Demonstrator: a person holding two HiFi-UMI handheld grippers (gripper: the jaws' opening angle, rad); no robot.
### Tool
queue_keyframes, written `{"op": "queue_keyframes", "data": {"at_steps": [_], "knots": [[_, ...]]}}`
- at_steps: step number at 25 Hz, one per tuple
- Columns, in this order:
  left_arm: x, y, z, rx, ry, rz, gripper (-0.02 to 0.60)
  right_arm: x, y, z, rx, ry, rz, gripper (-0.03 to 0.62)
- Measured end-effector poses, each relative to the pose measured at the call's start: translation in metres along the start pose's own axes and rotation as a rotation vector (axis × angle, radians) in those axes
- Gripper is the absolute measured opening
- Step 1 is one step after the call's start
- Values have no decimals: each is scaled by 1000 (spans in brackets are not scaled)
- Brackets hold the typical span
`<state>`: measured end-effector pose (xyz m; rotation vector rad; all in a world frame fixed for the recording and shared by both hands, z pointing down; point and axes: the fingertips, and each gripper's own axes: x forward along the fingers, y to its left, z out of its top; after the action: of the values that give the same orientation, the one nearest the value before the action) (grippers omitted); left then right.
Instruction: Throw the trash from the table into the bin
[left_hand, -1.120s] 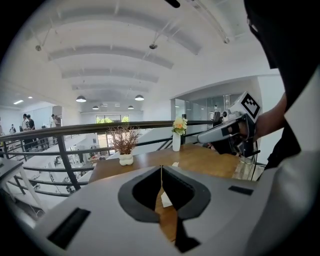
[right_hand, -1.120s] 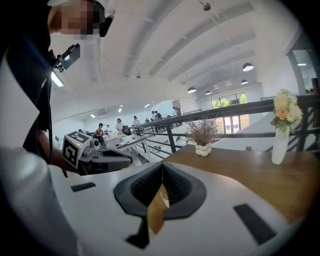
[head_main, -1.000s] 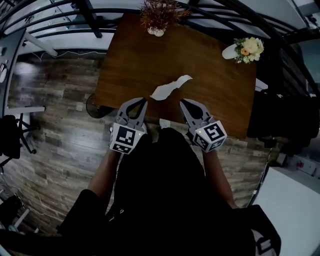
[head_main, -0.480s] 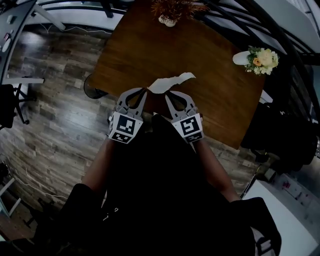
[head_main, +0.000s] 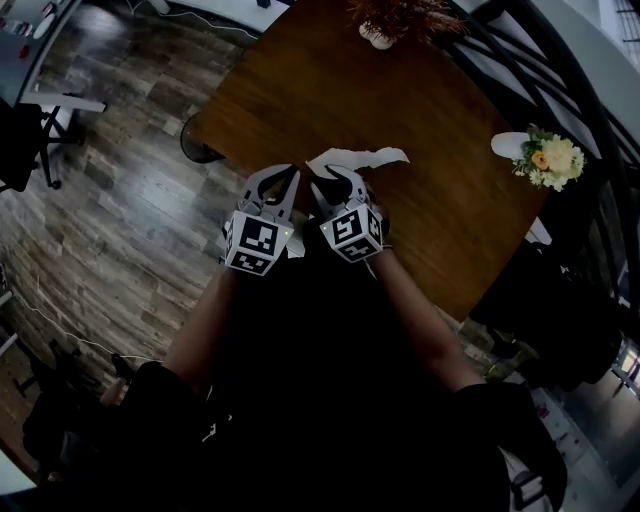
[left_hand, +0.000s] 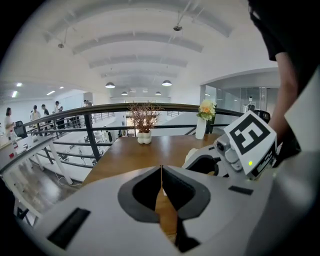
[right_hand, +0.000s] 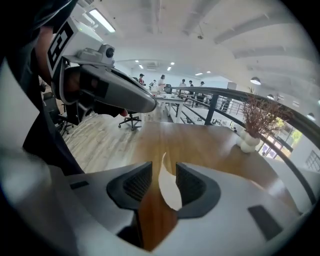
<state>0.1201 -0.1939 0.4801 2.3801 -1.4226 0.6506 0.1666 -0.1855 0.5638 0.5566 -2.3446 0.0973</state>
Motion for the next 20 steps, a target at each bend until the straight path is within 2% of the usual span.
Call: {"op": "queue_keyframes", "data": {"at_steps": [4,17,18,20], "knots": [[-3,-1,4,-45,-6,21,12,17,3,-12,-5,47,28,158],[-18,0,-7,-101,16,109,12,49,0,-22,5,106,38,158],[-20,1,-8,-103,16,116,12,51,-1,-22,3,110,39,154],[-23,2,-7,-105,13,126,12,52,-1,-23,1,109,38,60]]}}
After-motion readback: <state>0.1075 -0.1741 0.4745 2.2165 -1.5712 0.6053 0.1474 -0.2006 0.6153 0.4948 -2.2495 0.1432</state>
